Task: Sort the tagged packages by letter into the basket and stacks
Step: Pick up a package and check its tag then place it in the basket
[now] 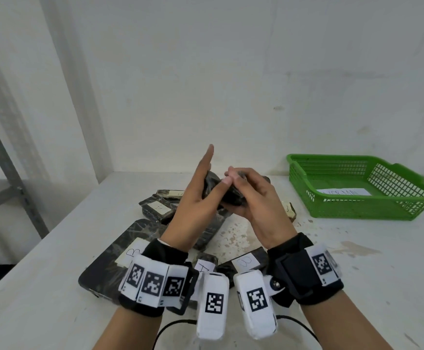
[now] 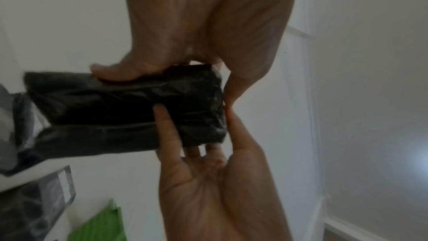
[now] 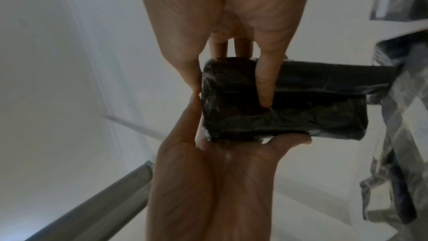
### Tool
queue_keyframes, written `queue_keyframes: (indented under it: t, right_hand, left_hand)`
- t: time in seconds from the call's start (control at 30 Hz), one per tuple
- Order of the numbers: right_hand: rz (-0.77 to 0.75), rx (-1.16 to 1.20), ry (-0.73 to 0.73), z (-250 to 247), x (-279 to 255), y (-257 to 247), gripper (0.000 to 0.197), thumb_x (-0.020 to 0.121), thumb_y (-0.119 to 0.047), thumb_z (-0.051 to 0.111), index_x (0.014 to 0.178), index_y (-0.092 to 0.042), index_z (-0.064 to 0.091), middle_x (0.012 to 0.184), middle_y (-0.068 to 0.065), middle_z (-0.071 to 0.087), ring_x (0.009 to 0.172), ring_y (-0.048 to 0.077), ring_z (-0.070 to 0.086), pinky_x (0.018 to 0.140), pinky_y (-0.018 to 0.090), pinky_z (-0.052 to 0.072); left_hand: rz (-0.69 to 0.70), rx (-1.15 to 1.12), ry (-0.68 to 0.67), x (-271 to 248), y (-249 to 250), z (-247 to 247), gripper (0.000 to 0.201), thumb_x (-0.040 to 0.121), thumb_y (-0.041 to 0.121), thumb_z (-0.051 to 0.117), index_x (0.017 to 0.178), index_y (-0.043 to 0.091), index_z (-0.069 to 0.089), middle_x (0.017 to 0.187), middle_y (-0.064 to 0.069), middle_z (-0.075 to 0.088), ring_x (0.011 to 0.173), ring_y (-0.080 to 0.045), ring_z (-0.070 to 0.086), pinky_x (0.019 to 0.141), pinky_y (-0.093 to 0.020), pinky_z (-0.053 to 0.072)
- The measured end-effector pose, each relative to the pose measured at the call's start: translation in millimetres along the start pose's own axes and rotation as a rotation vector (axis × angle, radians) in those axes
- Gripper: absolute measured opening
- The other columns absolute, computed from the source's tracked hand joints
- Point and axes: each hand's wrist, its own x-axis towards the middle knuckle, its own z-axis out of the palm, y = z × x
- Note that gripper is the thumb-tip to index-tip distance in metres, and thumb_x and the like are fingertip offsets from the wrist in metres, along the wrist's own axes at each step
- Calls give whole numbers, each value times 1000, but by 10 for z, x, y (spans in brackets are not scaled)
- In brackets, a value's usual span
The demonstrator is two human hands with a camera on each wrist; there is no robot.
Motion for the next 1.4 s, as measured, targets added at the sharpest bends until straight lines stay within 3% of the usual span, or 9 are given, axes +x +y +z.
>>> queue_keyframes:
  t: [0.13, 0.2, 0.27, 0.37, 0.5, 0.7, 0.93, 1.17, 1.4]
  right_hand:
    - [-72, 4, -41, -43, 2, -47, 24, 91, -24, 61, 111, -13, 68, 101, 1, 71, 105, 19, 68, 83, 34, 58]
    - [-103, 33, -47, -47, 0, -52, 32, 85, -28, 62, 113, -13, 67, 104, 4, 70, 107, 22, 67, 89, 39, 57]
    - [-122, 71, -41, -30, -7, -33, 34, 85, -26, 62, 115, -10, 66, 107, 7, 69, 110, 24, 67, 90, 38, 56]
    - [-127, 110, -58, -42, -20, 2, 28, 90, -19, 62, 116, -10, 66, 109, 7, 68, 110, 23, 66, 91, 38, 55]
    - [-63, 86, -154, -127, -1, -34, 30, 87, -11, 68, 116, -10, 66, 107, 9, 66, 101, 20, 67, 91, 38, 56]
    - [29, 56, -258, -257, 32, -148, 34, 74, -1, 67, 107, -7, 67, 109, 0, 71, 93, 16, 68, 77, 30, 58]
    - [10, 169, -134, -217, 51, -110, 24, 69, -23, 75, 89, -11, 73, 128, 10, 63, 107, 21, 65, 76, 34, 58]
    - [-96, 36, -16, -105, 20, -39, 31, 78, -34, 65, 96, -8, 64, 97, 2, 67, 91, 18, 67, 90, 49, 56]
    - [-125, -2, -5, -110, 29, -64, 23, 76, -32, 68, 89, -14, 64, 99, -4, 70, 94, 12, 70, 80, 35, 60]
  left_hand:
    - [-40, -114, 59, -12, -32, 14, 84, 86, 39, 63, 155, 41, 15, 153, 10, 35, 141, 0, 36, 115, -39, 37]
    - [-67, -111, 101, 0, -40, 9, 86, 83, 47, 73, 153, 36, 24, 146, 7, 44, 127, 11, 46, 108, -34, 42]
    - [-80, -101, 65, 18, -49, 14, 74, 82, 51, 70, 147, 40, 35, 141, 7, 53, 123, 6, 53, 101, -27, 46]
    - [-102, -115, -24, 25, -38, 8, 51, 98, 36, 56, 144, 43, 36, 131, 13, 62, 116, 9, 57, 82, -13, 47]
    - [-123, -98, -115, 41, -68, -73, 59, 94, 35, 55, 147, 44, 31, 135, 11, 59, 128, -6, 53, 103, -30, 44]
    - [-97, -44, -221, 76, -105, -247, 75, 84, 28, 67, 150, 33, 33, 135, 2, 61, 122, -10, 60, 107, -31, 44]
    - [58, -74, -86, 97, -107, -235, 38, 87, 10, 69, 124, 13, 62, 111, -11, 71, 102, -19, 69, 88, -28, 55]
    - [20, -201, -27, 130, -134, -261, 38, 73, 7, 72, 110, 12, 67, 101, -5, 75, 98, -23, 70, 92, -36, 57]
    - [12, -334, -25, 137, -91, -220, 40, 79, 12, 71, 116, -1, 63, 105, -15, 72, 98, -24, 71, 91, -37, 58]
